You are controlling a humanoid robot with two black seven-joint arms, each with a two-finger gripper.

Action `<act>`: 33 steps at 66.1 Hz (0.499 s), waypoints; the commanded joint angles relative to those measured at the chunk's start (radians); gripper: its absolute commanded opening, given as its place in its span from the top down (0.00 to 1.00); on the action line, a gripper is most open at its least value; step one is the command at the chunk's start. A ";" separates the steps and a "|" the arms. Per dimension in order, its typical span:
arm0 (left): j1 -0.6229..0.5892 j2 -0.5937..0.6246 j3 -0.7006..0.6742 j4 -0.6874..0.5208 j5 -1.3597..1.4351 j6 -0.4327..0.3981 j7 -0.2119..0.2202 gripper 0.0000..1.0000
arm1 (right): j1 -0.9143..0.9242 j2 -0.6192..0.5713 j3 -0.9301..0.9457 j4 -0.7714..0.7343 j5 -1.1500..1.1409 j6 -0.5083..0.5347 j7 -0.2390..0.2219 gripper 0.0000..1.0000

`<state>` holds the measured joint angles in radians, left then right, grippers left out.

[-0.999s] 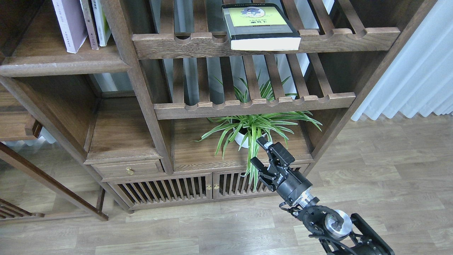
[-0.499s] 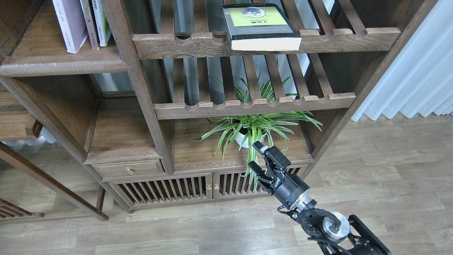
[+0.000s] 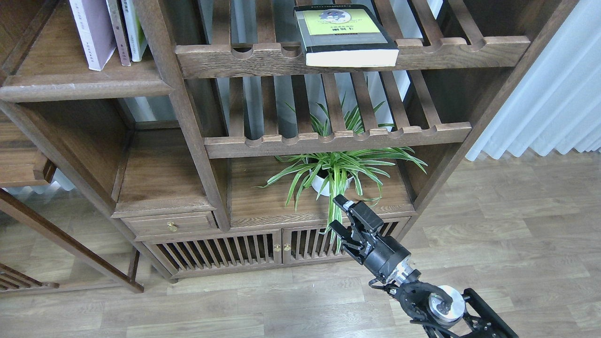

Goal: Organize books on shelf
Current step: 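Carry the red book with the left arm to the upper shelf's far end, then insert the red book upright beside the standing books with the left gripper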

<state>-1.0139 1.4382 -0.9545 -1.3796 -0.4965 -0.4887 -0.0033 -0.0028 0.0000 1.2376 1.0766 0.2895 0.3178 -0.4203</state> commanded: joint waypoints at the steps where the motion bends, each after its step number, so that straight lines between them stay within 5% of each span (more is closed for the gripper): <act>1: -0.002 0.022 0.055 -0.001 -0.001 0.000 0.000 0.91 | 0.000 0.000 0.002 -0.003 -0.004 0.000 0.000 0.01; 33: -0.002 0.102 0.252 -0.001 0.009 0.000 0.000 0.91 | 0.000 0.000 0.003 -0.003 -0.004 0.000 0.000 0.01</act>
<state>-1.0157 1.5356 -0.7354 -1.3806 -0.4885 -0.4887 -0.0012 -0.0031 0.0000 1.2410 1.0739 0.2852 0.3178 -0.4204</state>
